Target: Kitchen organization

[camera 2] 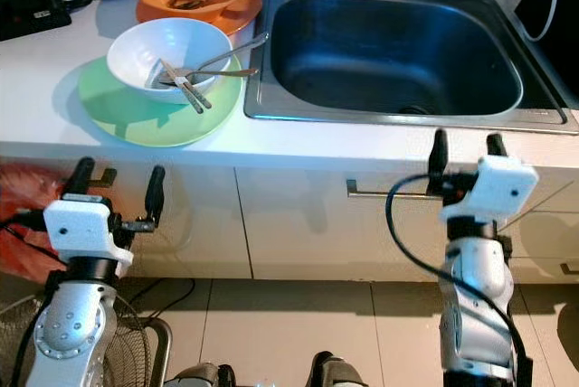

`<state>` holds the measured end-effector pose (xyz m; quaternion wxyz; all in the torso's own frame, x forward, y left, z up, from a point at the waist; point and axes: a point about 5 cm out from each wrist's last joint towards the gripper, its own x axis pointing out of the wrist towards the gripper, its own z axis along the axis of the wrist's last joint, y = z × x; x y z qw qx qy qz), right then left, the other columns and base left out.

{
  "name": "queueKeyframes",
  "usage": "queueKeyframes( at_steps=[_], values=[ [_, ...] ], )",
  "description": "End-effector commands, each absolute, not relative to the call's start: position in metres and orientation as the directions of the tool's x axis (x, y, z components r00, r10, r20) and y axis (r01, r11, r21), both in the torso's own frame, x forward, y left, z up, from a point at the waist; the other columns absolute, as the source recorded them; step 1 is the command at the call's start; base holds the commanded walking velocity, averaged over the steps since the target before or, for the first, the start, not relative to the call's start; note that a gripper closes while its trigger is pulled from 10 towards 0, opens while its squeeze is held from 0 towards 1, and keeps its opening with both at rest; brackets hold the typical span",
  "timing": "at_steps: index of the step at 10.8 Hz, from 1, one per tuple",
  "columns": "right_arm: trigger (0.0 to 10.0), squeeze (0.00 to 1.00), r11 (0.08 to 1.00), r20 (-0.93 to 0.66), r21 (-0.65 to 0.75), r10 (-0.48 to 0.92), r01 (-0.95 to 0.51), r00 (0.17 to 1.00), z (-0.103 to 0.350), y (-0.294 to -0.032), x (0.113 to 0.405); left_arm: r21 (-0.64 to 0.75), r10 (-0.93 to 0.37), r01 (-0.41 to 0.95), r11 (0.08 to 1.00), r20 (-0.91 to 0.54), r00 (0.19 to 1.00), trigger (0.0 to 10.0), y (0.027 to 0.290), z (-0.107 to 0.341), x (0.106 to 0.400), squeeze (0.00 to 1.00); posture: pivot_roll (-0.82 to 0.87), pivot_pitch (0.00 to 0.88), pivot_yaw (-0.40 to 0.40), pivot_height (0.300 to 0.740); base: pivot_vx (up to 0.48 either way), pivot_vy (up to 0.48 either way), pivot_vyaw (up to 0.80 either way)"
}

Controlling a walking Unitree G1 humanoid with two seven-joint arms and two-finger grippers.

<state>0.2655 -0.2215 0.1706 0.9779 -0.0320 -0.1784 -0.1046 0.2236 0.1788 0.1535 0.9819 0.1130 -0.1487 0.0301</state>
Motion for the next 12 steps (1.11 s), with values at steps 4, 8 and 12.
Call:
queueKeyframes(
  at_steps=[4,8,12],
  values=[
    [10.0,0.00,0.985,0.432,0.001,-0.158,0.174,0.888,0.204,-0.210,0.273,0.291,-0.103,-0.011,0.957,0.373,0.922,10.0,0.163,0.184,0.238,0.00,0.04,0.143,-0.045,0.740,0.000,0.000,0.00],
    [10.0,0.00,0.997,0.331,0.066,-0.067,0.048,0.941,0.184,-0.187,0.293,0.467,-0.312,0.118,0.876,0.365,0.877,10.0,0.141,0.198,0.263,0.00,0.04,0.118,-0.053,0.740,0.000,0.000,0.00],
    [10.0,0.00,0.992,0.309,0.109,0.024,-0.060,0.951,0.178,-0.167,0.311,0.576,-0.421,0.171,0.800,0.334,0.843,10.0,0.129,0.202,0.278,0.00,0.04,0.094,-0.062,0.740,0.000,0.000,0.00]
  ],
)
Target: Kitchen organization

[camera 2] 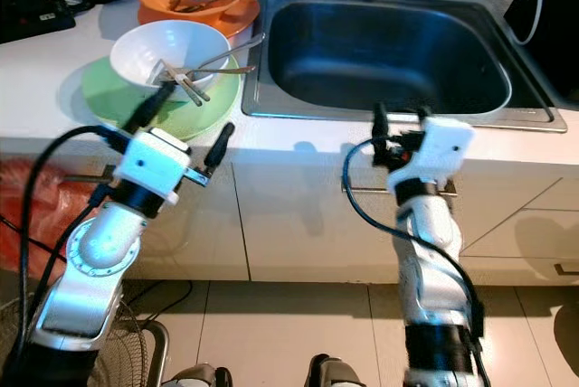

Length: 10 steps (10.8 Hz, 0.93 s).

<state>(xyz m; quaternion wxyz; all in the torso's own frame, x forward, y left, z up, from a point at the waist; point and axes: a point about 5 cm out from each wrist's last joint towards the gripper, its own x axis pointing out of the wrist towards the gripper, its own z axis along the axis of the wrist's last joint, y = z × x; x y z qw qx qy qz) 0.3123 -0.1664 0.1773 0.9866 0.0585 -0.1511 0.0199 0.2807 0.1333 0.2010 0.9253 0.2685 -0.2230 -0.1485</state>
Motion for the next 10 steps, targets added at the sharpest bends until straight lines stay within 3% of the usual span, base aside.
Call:
queueKeyframes(
  at_steps=[1,7,8,9,10],
  values=[
    [10.0,0.00,0.989,0.313,0.118,0.050,-0.091,0.948,0.179,-0.161,0.316,0.596,-0.432,0.164,0.786,0.341,0.835,10.0,0.127,0.205,0.283,0.00,0.04,0.090,-0.064,0.740,0.000,0.000,0.00],
    [10.0,0.00,0.979,0.313,0.138,0.100,-0.150,0.944,0.176,-0.146,0.327,0.684,-0.427,0.103,0.722,0.324,0.844,10.0,0.120,0.207,0.304,0.00,0.05,0.075,-0.063,0.740,0.000,0.000,0.00],
    [10.0,0.00,0.977,0.319,0.142,0.107,-0.159,0.942,0.177,-0.143,0.328,0.683,-0.422,0.092,0.724,0.334,0.843,3.1,0.116,0.209,0.311,0.00,0.05,0.077,-0.060,0.740,0.000,0.000,0.00],
    [10.0,0.00,0.976,0.321,0.143,0.111,-0.165,0.941,0.177,-0.142,0.329,0.679,-0.418,0.084,0.729,0.345,0.840,0.0,0.114,0.211,0.313,0.00,0.05,0.078,-0.058,0.740,0.000,0.000,0.00],
    [10.0,0.00,0.973,0.321,0.147,0.122,-0.177,0.939,0.176,-0.137,0.330,0.688,-0.432,0.083,0.721,0.352,0.830,0.0,0.111,0.214,0.317,0.00,0.04,0.082,-0.053,0.740,0.000,0.000,0.00]
  ],
)
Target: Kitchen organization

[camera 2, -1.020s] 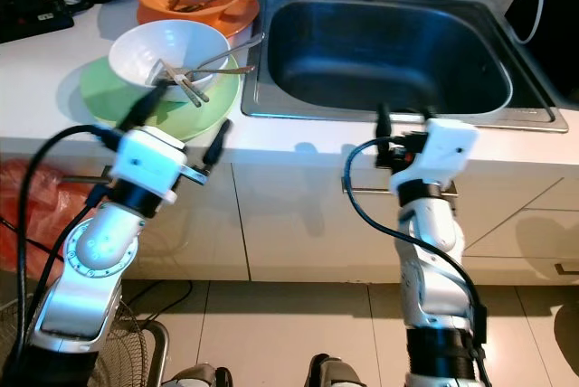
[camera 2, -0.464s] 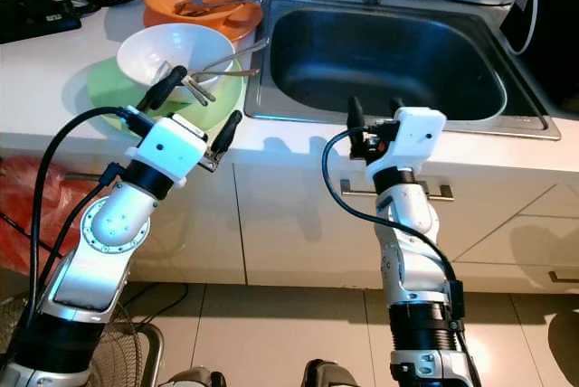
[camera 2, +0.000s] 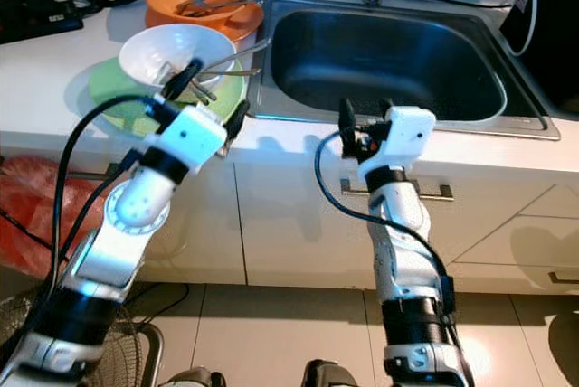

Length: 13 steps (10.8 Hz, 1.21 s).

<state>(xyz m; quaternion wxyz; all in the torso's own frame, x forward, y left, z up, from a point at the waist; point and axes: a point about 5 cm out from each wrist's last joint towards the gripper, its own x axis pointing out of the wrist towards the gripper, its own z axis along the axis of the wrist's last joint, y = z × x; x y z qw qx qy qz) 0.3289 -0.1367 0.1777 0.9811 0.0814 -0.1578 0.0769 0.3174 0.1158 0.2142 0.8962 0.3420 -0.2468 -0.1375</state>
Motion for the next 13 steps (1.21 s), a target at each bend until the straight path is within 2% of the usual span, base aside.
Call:
queueKeyframes(
  at_steps=[1,8,13],
  values=[
    [10.0,0.00,0.972,0.323,0.149,0.128,-0.184,0.938,0.176,-0.135,0.330,0.694,-0.439,0.083,0.715,0.354,0.826,0.0,0.109,0.215,0.319,0.00,0.04,0.086,-0.048,0.740,0.000,0.000,0.00],
    [10.0,0.00,0.963,0.329,0.161,0.152,-0.214,0.932,0.175,-0.125,0.330,0.799,-0.466,0.007,0.601,0.343,0.815,0.0,0.110,0.220,0.322,0.00,0.06,0.083,-0.038,0.740,0.000,0.000,0.00],
    [10.0,0.00,0.961,0.330,0.172,0.152,-0.217,0.932,0.174,-0.122,0.330,0.816,-0.465,-0.080,0.573,0.403,0.788,0.0,0.110,0.238,0.321,0.00,0.07,0.085,-0.033,0.740,0.000,0.000,0.00]
  ],
)
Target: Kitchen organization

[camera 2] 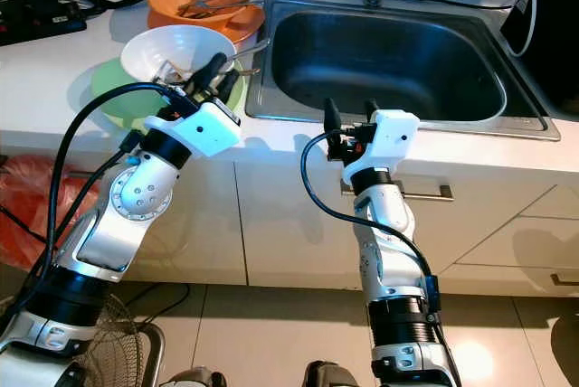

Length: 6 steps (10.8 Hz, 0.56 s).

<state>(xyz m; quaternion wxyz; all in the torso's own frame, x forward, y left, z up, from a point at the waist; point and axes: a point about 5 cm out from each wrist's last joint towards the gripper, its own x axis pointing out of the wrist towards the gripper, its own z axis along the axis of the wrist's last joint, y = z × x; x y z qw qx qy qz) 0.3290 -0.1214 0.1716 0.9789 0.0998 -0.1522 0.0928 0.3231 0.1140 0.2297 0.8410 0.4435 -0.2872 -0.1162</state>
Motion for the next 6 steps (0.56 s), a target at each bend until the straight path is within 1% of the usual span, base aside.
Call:
queueKeyframes(
  at_steps=[1,3,5,6],
  values=[
    [10.0,0.00,0.960,0.328,0.177,0.149,-0.215,0.933,0.173,-0.122,0.330,0.822,-0.463,-0.078,0.564,0.393,0.795,0.0,0.112,0.236,0.322,0.00,0.07,0.090,-0.032,0.740,0.000,0.000,0.00],
    [10.0,0.00,0.961,0.327,0.182,0.142,-0.210,0.934,0.173,-0.123,0.330,0.828,-0.462,-0.060,0.558,0.370,0.806,0.0,0.112,0.231,0.322,0.00,0.07,0.098,-0.031,0.740,0.000,0.000,0.00],
    [10.0,0.00,0.960,0.327,0.185,0.140,-0.208,0.934,0.173,-0.123,0.330,0.838,-0.452,-0.022,0.545,0.316,0.834,0.0,0.115,0.221,0.324,0.00,0.07,0.106,-0.032,0.740,0.000,0.000,0.00],
    [10.0,0.00,0.960,0.327,0.185,0.139,-0.208,0.935,0.173,-0.123,0.330,0.840,-0.448,-0.019,0.542,0.308,0.839,3.5,0.115,0.219,0.324,0.00,0.07,0.106,-0.032,0.740,0.000,0.000,0.00]
  ],
)
